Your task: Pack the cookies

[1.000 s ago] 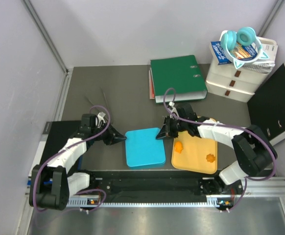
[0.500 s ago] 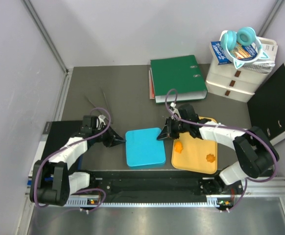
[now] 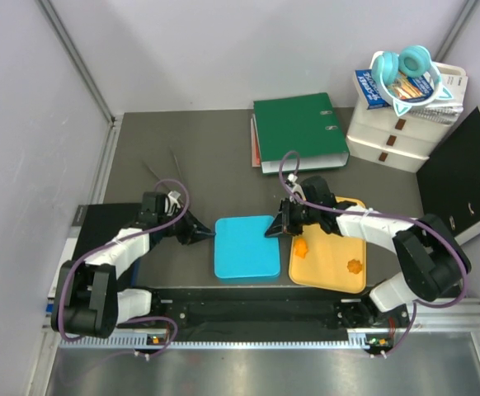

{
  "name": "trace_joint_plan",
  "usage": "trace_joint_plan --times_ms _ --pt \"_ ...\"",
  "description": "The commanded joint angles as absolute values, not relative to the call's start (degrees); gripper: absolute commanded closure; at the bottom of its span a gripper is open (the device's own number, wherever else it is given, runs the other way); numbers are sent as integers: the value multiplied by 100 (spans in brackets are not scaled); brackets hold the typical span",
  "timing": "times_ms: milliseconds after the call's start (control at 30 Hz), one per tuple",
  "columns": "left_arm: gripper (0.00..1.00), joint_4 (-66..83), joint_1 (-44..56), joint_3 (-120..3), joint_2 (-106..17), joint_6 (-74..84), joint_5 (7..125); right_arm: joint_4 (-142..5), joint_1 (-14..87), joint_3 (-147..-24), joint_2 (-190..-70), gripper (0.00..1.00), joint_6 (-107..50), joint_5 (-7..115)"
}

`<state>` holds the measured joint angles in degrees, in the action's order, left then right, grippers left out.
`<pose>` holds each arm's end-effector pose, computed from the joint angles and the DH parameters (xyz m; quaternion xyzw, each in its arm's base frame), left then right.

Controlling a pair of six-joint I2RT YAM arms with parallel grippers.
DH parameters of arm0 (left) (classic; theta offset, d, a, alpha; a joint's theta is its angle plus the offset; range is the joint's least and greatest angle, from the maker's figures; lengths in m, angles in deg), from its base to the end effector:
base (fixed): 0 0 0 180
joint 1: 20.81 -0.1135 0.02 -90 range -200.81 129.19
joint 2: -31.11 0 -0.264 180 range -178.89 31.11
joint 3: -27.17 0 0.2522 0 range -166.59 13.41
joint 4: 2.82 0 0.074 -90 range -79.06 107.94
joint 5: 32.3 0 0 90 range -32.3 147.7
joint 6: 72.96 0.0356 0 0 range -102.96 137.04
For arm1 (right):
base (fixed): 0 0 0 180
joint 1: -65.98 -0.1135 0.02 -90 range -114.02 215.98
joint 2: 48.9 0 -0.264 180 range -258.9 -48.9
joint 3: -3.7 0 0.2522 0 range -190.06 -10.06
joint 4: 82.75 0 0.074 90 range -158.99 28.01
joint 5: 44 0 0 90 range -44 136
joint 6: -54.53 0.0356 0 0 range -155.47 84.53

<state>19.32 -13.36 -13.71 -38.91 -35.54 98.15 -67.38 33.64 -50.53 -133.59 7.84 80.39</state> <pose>0.2085 -0.0506 0.1599 -0.2339 0.8615 -0.4380 0.1062 0.2300 0.1694 0.1744 -0.0260 0.8918 0.4366 0.1157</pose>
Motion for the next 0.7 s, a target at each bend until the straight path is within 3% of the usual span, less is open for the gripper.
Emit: trace_joint_plan --times_ms 0,267,533,667 --pt "91 1375 -1263 -1542 -3745 -3728 10050 -6178 3469 -4856 -13556 91 487 7465" --pt "91 1252 -1272 -1648 -3674 -3824 10183 -6187 3539 -4777 -13679 91 408 7465" --pt "96 2543 -1377 -1744 -3419 -3342 8752 -6143 3557 -4864 -13592 91 390 7456" --pt "100 2817 -1369 -1701 -3691 -3166 8670 -6117 3566 -4873 -13574 91 373 7456"
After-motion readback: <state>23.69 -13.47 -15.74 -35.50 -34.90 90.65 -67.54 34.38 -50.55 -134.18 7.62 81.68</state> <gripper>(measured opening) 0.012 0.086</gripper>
